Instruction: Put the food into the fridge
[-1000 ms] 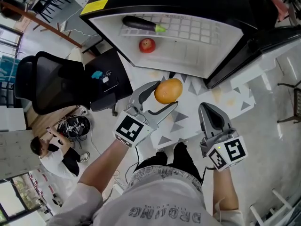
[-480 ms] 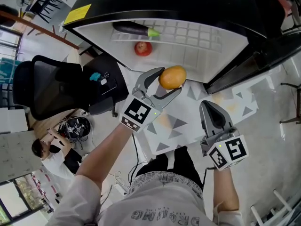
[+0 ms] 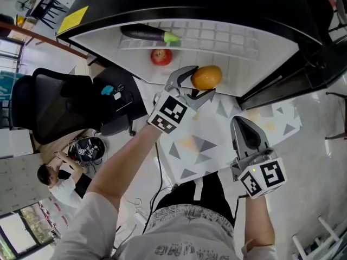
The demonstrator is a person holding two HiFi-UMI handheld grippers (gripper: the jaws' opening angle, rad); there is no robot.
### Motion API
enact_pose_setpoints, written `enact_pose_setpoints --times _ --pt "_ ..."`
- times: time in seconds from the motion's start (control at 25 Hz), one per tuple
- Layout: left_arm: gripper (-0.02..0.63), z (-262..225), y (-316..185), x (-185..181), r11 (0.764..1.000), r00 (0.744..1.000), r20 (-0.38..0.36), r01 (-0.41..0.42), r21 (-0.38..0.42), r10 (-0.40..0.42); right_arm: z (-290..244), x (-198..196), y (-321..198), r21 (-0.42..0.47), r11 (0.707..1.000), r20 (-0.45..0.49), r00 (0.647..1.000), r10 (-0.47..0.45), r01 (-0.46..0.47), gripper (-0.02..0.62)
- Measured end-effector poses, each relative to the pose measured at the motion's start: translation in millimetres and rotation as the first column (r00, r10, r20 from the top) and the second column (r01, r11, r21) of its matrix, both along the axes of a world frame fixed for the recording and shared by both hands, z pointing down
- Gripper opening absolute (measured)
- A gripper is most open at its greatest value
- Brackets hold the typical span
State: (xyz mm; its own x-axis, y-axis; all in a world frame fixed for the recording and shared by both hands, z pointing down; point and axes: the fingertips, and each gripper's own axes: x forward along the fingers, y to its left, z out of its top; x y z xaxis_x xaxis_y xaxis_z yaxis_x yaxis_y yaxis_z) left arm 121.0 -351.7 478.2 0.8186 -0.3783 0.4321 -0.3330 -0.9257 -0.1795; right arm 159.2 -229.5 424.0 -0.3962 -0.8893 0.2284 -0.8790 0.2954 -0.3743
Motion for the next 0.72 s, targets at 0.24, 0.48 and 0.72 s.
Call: enact_pose_setpoints --times 0.24,0.48,0.72 --pt "0.33 24 -17 12 0.999 0.998 0.051 -0.03 0.018 0.029 6 2 -9 0.011 1.0 -0.022 1.0 0.019 -0.018 0.002" --pt "0.33 40 -31 20 0.997 0.994 0.092 -0.058 0.051 0.053 13 0 -15 0.033 0.999 -0.042 0.999 0.034 -0.032 0.002" --pt "0.329 56 -44 25 0.995 0.99 0.126 -0.072 0.067 0.063 25 -2 -24 0.049 0.998 -0.067 0.997 0.043 -0.04 0.002"
